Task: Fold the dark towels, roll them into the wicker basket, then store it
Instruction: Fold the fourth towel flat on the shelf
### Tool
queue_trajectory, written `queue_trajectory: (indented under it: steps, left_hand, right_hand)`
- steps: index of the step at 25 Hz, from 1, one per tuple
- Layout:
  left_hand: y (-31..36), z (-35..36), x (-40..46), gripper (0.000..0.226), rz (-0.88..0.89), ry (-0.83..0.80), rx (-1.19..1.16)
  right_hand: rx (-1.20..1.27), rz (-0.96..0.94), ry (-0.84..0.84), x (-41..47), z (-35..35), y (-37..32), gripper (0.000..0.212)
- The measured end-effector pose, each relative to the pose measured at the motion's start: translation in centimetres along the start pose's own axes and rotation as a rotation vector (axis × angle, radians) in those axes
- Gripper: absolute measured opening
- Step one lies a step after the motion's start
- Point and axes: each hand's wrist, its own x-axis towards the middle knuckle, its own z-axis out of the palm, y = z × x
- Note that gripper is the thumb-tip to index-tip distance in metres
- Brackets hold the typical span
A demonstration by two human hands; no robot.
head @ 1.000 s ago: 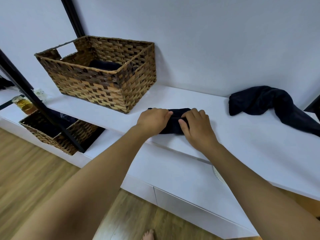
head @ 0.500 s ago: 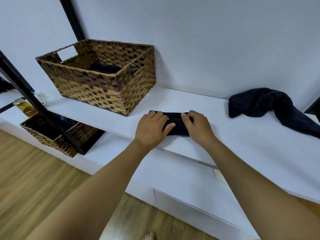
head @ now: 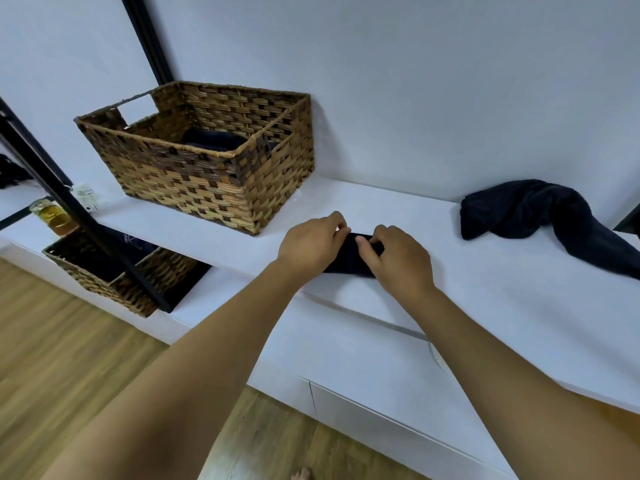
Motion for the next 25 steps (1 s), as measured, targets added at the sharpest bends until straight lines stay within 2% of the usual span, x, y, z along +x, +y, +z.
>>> queue_trajectory:
  steps: [1, 3, 6, 8, 10, 12, 14, 16, 18, 20, 21, 23, 25]
  left_hand:
    - [-0.3, 0.7, -1.1, 0.029, 0.113, 0.131, 0.044]
    - [-1.4, 1.8, -3.1, 0.038, 0.259, 0.232, 0.182]
    - [-1.9, 2.3, -3.8, 0.056, 0.267, 0.182, 0.239]
    - [-1.1, 1.4, -3.7, 0.053, 0.231, 0.142, 0.166]
    - [-0.3, -0.4, -3.0, 0.047, 0.138, -0.030, 0.025]
    - [0.1, -2.5, -2.0, 0.036, 0.001, -0.298, -0.133]
    - [0.0, -4.0, -1.1, 0.034, -0.082, -0.488, -0.224]
    - [-0.5, -4.5, -0.6, 0.037, -0.142, -0.542, -0.295]
    - [-1.0, -4.1, -0.5, 0.033, -0.157, -0.504, -0.340]
    - [-1.2, -2.8, -0.9, 0.036, -0.101, -0.336, -0.328]
    - [-1.1, -2.0, -1.4, 0.041, -0.039, -0.213, -0.264]
    - [-1.0, -0.1, -2.8, 0.054, 0.128, 0.001, 0.022]
    - [-0.7, 0.6, -3.7, 0.065, 0.192, 0.053, 0.248]
  right_hand:
    - [0.040, 0.050, -0.045, 0.4, -0.3, -0.1, 0.040]
    - [0.127, 0.154, -0.124, 1.3, -0.9, -0.4, 0.041]
    - [0.237, 0.233, -0.186, 1.9, -1.1, -0.1, 0.042]
    - [0.302, 0.213, -0.123, 1.1, -0.5, 0.1, 0.039]
    - [0.210, 0.078, 0.067, 0.2, 0.2, 0.1, 0.035]
    - [0.009, -0.111, 0.201, -0.3, 0.6, 0.2, 0.035]
    - [-0.077, -0.216, 0.209, -0.7, 0.8, 0.0, 0.038]
    - [-0.071, -0.161, 0.157, -0.7, 0.3, -0.5, 0.039]
    - [-0.043, -0.067, 0.058, -0.1, -0.2, -0.9, 0.039]
    - [-0.028, 0.016, -0.044, 0.9, -0.5, -1.2, 0.042]
    - [-0.025, 0.063, -0.085, 1.3, -0.7, -1.2, 0.044]
    - [-0.024, 0.135, -0.144, 1.9, -1.0, -1.2, 0.048]
    - [0.007, 0.190, -0.200, 2.4, -1.4, -1.3, 0.050]
